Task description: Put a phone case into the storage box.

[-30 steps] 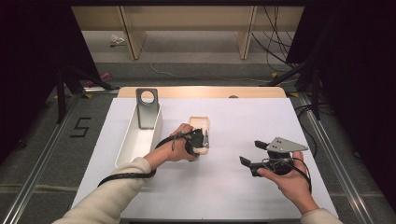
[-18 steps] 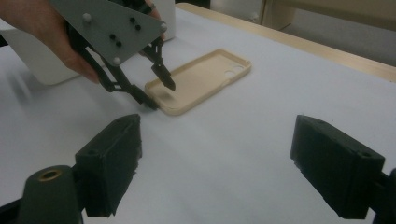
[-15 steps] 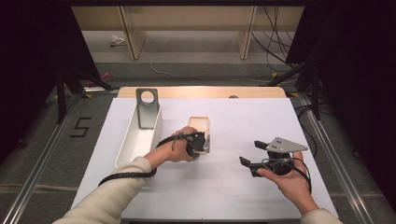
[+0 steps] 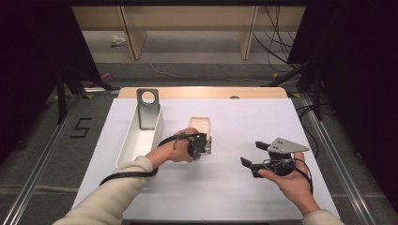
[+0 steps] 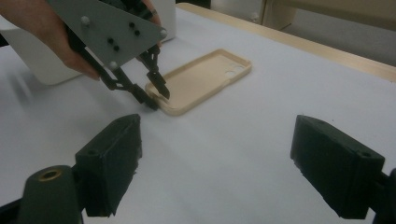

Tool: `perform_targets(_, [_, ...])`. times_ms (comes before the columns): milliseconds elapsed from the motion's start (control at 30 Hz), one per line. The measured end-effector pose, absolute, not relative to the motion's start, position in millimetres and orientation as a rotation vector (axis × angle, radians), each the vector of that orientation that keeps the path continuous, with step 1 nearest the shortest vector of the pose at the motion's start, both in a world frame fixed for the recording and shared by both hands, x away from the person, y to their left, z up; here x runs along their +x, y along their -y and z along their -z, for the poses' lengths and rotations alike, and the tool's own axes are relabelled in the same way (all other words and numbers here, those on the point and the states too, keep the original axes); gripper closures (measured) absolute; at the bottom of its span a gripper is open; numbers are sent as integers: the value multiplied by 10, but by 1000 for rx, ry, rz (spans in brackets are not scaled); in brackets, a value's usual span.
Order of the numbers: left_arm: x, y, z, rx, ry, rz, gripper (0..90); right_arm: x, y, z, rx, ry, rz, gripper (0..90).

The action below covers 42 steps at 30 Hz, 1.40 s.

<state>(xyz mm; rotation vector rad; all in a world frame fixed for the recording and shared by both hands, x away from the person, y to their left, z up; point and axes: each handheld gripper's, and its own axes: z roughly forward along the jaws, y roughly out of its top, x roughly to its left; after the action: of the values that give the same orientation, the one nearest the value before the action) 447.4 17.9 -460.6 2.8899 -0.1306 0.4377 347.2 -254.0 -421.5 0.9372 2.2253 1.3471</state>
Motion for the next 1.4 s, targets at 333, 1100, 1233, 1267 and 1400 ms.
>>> perform_targets(333, [4473, -167, 4605, 2903, 152, -416, 770, 3472, 2538, 4217, 935, -2228, -1345, 174])
perform_targets(1100, [4478, -133, 4597, 2927, 165, -403, 836, 3475, 2540, 4221, 934, -2231, -1346, 175])
perform_targets(1233, [4473, -133, 4594, 2932, 176, -407, 846, 3475, 2539, 4221, 933, -2230, -1344, 176])
perform_targets(1267, [4469, -134, 4595, 2930, 176, -409, 849, 3475, 2538, 4221, 934, -2230, -1343, 176])
perform_targets(1400, [4450, -151, 4598, 2917, 189, -419, 861, 3476, 2541, 4221, 936, -2229, -1342, 176])
